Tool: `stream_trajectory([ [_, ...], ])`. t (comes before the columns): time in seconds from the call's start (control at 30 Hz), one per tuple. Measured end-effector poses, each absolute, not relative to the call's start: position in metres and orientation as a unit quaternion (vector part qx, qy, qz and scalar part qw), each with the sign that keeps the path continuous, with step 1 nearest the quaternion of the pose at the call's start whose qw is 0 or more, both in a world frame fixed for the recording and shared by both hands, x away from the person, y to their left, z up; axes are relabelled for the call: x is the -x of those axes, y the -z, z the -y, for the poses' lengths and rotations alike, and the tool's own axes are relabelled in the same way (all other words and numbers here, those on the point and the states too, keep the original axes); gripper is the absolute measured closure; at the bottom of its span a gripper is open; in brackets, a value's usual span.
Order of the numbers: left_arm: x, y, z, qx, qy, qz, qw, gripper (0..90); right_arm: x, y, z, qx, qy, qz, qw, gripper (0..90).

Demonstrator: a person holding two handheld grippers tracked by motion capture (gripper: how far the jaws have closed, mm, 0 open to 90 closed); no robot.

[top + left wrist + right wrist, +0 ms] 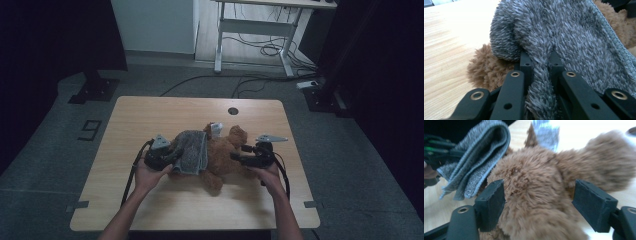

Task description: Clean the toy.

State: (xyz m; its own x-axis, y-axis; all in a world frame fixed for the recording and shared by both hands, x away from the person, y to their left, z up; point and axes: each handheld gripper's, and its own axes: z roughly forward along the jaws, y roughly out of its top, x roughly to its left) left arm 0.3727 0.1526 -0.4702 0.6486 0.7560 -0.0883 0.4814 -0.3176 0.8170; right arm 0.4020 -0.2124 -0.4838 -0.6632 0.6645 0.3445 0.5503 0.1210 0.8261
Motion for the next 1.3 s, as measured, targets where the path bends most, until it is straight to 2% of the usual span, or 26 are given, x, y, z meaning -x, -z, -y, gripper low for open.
stream_trajectory([
  [0.2, -0.369, 0.471, -0.154, -0.797, -0.151, -0.389, 0.438, 78.7, -0.407, 0.501, 0.193, -0.406, -0.490, -0.771, 0.033, 21.4],
  [0.37, -0.364, 0.474, -0.156, -0.797, -0.140, -0.386, 0.443, 78.8, -0.404, 0.512, 0.184, -0.394, -0.470, -0.790, 0.024, 25.3],
  [0.47, -0.360, 0.475, -0.155, -0.797, -0.140, -0.385, 0.444, 78.7, -0.401, 0.519, 0.186, -0.397, -0.473, -0.786, 0.020, 34.0],
  [0.5, -0.359, 0.475, -0.154, -0.796, -0.141, -0.386, 0.444, 78.8, -0.401, 0.519, 0.186, -0.395, -0.475, -0.786, 0.021, 38.9],
  [0.53, -0.358, 0.475, -0.154, -0.796, -0.143, -0.385, 0.444, 78.7, -0.399, 0.520, 0.187, -0.390, -0.477, -0.787, 0.025, 47.5],
  [0.6, -0.358, 0.475, -0.153, -0.796, -0.145, -0.385, 0.444, 78.7, -0.396, 0.519, 0.186, -0.372, -0.479, -0.794, 0.042, 55.6],
  [0.73, -0.360, 0.473, -0.152, -0.795, -0.154, -0.384, 0.444, 78.8, -0.394, 0.519, 0.185, -0.373, -0.487, -0.788, 0.058, 62.4],
  [1.07, -0.396, 0.459, -0.134, -0.796, -0.178, -0.394, 0.424, 78.6, -0.417, 0.517, 0.181, -0.412, -0.494, -0.750, 0.151, 67.3],
  [1.3, -0.408, 0.468, -0.132, -0.785, -0.166, -0.414, 0.431, 78.6, -0.424, 0.521, 0.186, -0.417, -0.501, -0.744, 0.149, 65.7],
])
